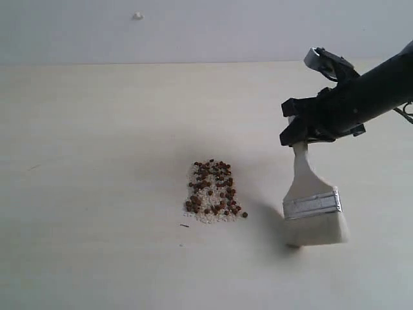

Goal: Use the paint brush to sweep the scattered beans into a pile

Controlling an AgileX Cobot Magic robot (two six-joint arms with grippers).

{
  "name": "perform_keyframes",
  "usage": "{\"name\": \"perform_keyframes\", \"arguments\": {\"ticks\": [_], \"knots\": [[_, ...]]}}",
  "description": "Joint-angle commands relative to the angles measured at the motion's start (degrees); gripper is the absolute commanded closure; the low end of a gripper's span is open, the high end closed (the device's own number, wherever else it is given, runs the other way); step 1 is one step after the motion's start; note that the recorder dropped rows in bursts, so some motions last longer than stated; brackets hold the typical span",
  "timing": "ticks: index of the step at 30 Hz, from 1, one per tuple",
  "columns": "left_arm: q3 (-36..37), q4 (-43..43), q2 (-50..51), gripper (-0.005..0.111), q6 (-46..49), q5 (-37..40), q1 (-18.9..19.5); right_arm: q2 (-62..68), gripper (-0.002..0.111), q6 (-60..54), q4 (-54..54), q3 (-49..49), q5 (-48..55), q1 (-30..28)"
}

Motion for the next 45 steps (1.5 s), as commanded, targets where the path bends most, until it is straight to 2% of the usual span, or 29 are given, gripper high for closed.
{"name": "perform_keyframes", "arguments": {"ticks": [1,9,16,18,19,23,25,30,32,35,37,39,45], "knots": [[-0.09,0.05,-0.37,0.107,0.14,0.16,0.08,0.06,0.108,-3.45,4.23,-4.31,7.48,-0.23],[-0.09,0.05,-0.37,0.107,0.14,0.16,0.08,2.05,0.108,1.43,-1.63,-5.13,0.69,-0.1],[-0.09,0.05,-0.37,0.107,0.14,0.16,0.08,6.88,0.107,1.56,0.11,-5.13,-0.89,-0.1],[-0.09,0.05,-0.37,0.107,0.14,0.16,0.08,7.49,0.1,1.68,0.42,-5.13,-2.05,-0.1],[-0.09,0.05,-0.37,0.107,0.14,0.16,0.08,7.76,0.09,1.68,0.9,-5.13,-2.97,-0.1],[-0.09,0.05,-0.37,0.107,0.14,0.16,0.08,7.76,0.067,1.68,1.26,-5.13,-4.14,-0.1],[-0.09,0.05,-0.37,0.107,0.14,0.16,0.08,7.76,0.059,1.68,1.26,-5.13,-5.32,-0.1],[-0.09,0.05,-0.37,0.107,0.14,0.16,0.08,6.62,0.05,1.68,0.91,-5.13,-7.72,-0.1],[-0.09,0.05,-0.37,0.107,0.14,0.16,0.08,3.54,0.053,4.12,-1.56,-5.13,-10.71,-0.24],[-0.09,0.05,-0.37,0.107,0.14,0.16,0.08,-4.4,0.089,9.94,-7.12,-0.87,-18.44,-0.24],[-0.09,0.05,-0.37,0.107,0.14,0.16,0.08,-12.37,0.108,10.7,-7.02,7.13,-27.56,-0.12],[-0.09,0.05,-0.37,0.107,0.14,0.16,0.08,-19.43,0.108,10.7,-6.72,13.56,-32.18,-0.12],[-0.09,0.05,-0.37,0.107,0.14,0.16,0.08,-41.83,0.108,13.8,-6.33,29.24,-33.24,-0.12]]}}
